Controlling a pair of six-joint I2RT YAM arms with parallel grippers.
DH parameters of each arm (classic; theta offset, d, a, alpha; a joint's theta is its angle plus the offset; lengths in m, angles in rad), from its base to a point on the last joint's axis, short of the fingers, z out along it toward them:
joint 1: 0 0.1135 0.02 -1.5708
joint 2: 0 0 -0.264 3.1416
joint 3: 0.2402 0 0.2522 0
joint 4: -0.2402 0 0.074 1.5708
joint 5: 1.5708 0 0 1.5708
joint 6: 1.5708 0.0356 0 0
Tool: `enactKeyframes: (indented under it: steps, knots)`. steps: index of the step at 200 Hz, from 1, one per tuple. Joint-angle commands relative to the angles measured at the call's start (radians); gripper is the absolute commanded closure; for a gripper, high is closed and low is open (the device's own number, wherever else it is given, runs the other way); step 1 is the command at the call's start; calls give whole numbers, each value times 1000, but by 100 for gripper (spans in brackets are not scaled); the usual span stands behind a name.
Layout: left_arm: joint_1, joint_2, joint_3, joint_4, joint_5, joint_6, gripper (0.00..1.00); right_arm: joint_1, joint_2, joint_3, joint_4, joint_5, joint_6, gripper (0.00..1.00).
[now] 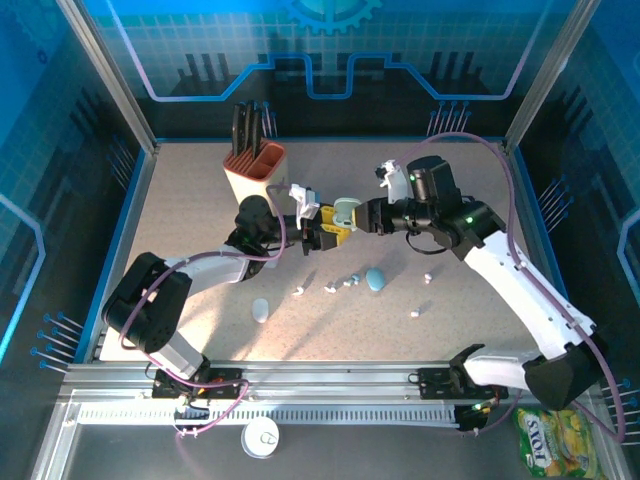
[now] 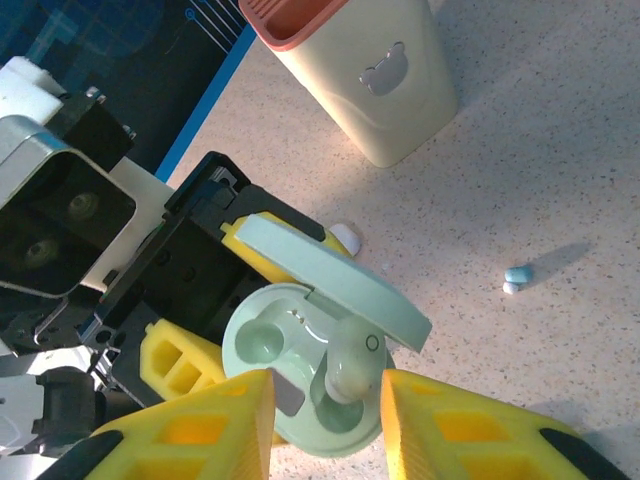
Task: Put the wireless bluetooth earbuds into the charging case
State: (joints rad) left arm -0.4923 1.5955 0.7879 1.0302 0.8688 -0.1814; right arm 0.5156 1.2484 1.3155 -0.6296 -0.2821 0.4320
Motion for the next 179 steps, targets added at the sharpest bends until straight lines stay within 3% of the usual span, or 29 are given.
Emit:
enactKeyframes:
  steps: [1,77,179]
  knots:
    - [6,-25,-9,24,13,18,66,-11,14,37,13,-22,32,66]
    - [6,-31,-9,19,20,19,66,-19,29,32,-7,-4,27,66]
    - [6,-35,-7,19,19,17,66,-19,52,28,-7,-22,22,75]
